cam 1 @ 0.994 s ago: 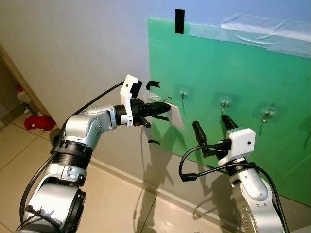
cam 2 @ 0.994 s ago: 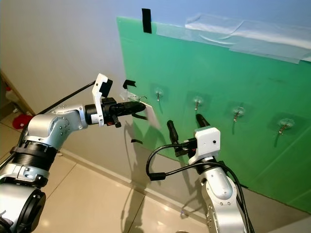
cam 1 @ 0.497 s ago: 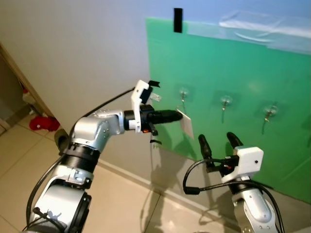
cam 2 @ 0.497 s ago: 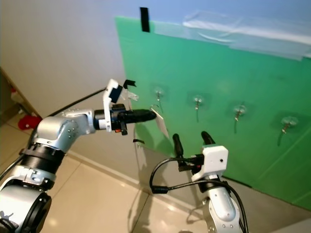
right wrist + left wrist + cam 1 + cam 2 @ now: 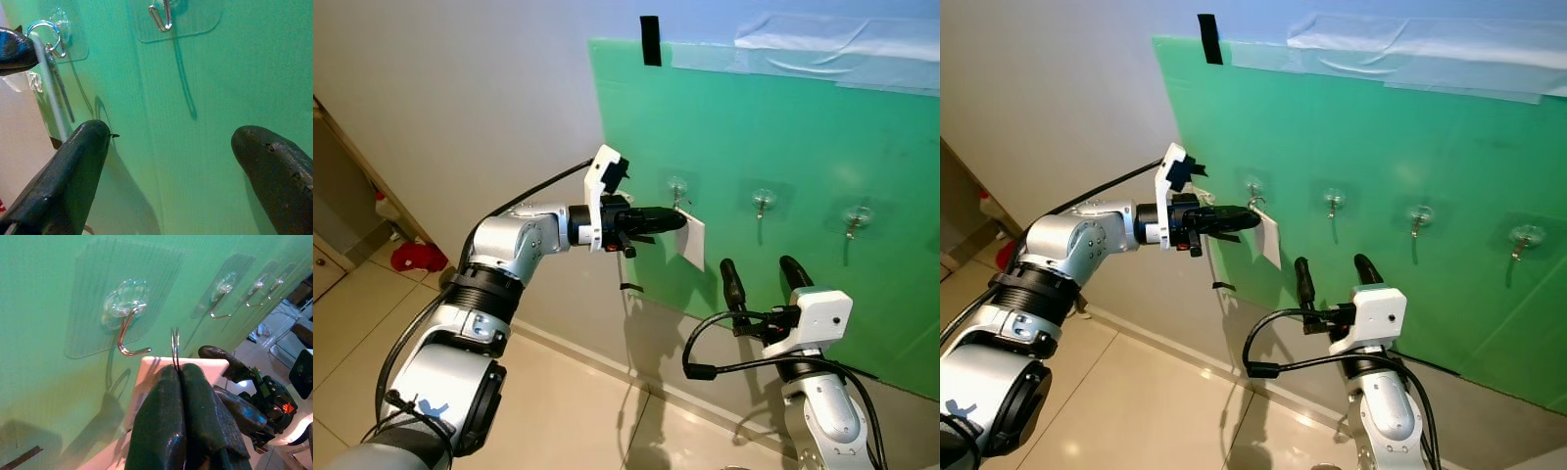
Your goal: Hang keys on a hook
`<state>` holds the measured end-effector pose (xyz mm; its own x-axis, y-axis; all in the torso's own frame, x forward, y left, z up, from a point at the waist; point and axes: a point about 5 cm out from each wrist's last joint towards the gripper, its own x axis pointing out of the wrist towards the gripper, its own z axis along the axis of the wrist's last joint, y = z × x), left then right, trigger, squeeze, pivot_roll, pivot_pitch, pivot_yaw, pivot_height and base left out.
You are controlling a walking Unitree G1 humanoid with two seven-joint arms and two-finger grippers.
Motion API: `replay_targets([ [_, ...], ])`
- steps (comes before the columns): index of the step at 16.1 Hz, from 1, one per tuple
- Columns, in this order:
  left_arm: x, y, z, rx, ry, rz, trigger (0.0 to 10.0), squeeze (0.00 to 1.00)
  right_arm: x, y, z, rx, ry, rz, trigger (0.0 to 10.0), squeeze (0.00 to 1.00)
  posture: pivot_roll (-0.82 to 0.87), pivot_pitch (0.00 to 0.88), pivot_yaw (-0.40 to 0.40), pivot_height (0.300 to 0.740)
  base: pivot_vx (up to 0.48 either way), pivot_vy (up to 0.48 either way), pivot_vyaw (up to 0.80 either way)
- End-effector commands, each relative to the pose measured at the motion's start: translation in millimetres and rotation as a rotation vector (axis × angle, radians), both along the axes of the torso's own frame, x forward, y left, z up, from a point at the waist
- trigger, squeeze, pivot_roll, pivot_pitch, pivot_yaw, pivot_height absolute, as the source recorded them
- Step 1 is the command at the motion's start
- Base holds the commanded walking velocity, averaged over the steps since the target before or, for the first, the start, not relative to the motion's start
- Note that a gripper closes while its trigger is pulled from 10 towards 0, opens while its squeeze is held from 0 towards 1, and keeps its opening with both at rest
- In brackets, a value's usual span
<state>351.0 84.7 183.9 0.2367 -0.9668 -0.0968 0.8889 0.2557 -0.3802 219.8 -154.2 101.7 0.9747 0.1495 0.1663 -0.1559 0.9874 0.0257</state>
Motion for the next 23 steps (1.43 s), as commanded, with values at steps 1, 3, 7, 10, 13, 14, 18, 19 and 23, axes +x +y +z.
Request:
replay_targets([
  [1,2.7,7.0,1.7,0.018,-0.007,0.016,10.0,0.00,0.9,4.7,0.0,0.001,-0.006,0.008,10.0,0.00,-0.17,0.000,0.187,0.740,0.000,0.000,0.00],
  [3,7.0,13.7,3.0,-0.042,0.021,0.076,10.0,0.00,-1.4,0.8,-4.1,-0.022,0.020,0.009,10.0,0.00,-0.18,0.000,0.157,0.740,0.000,0.000,0.00],
  [7,14.6,18.3,-5.8,-0.122,0.110,0.176,10.0,0.00,0.4,-2.2,-4.4,-0.037,0.031,0.025,10.0,0.00,-0.17,0.000,0.130,0.740,0.000,0.000,0.00],
  [10,13.1,12.4,-18.2,-0.168,0.212,0.213,10.0,0.00,0.1,-1.1,-6.6,-0.041,0.048,0.039,10.0,0.00,-0.17,0.000,0.124,0.740,0.000,0.000,0.00],
  [13,7.6,6.2,-53.2,0.034,0.177,0.298,10.0,0.00,0.4,-0.3,-7.7,-0.045,0.056,0.043,10.0,0.00,-0.17,0.000,0.126,0.740,0.000,0.000,0.00],
  [14,7.3,5.6,-57.2,0.079,0.135,0.314,10.0,0.00,0.5,-0.4,-7.6,-0.045,0.056,0.043,10.0,0.00,-0.18,0.000,0.126,0.740,0.000,0.000,0.00],
  [18,8.6,9.7,-56.4,0.282,-0.154,0.440,10.0,1.00,1.6,-4.5,-6.4,-0.053,0.056,0.036,10.0,0.00,-0.18,0.000,0.121,0.740,0.000,0.000,0.00],
  [19,7.8,18.9,-48.4,0.331,-0.266,0.473,10.0,1.00,1.7,-6.0,-6.2,-0.056,0.056,0.034,10.0,0.00,-0.17,0.000,0.120,0.740,0.000,0.000,0.00],
  [23,-32.2,35.7,-49.2,0.363,-0.410,0.505,10.0,1.00,0.8,-15.4,-7.9,-0.070,0.067,-0.011,10.0,0.00,-0.15,0.000,0.115,0.740,0.000,0.000,0.00],
])
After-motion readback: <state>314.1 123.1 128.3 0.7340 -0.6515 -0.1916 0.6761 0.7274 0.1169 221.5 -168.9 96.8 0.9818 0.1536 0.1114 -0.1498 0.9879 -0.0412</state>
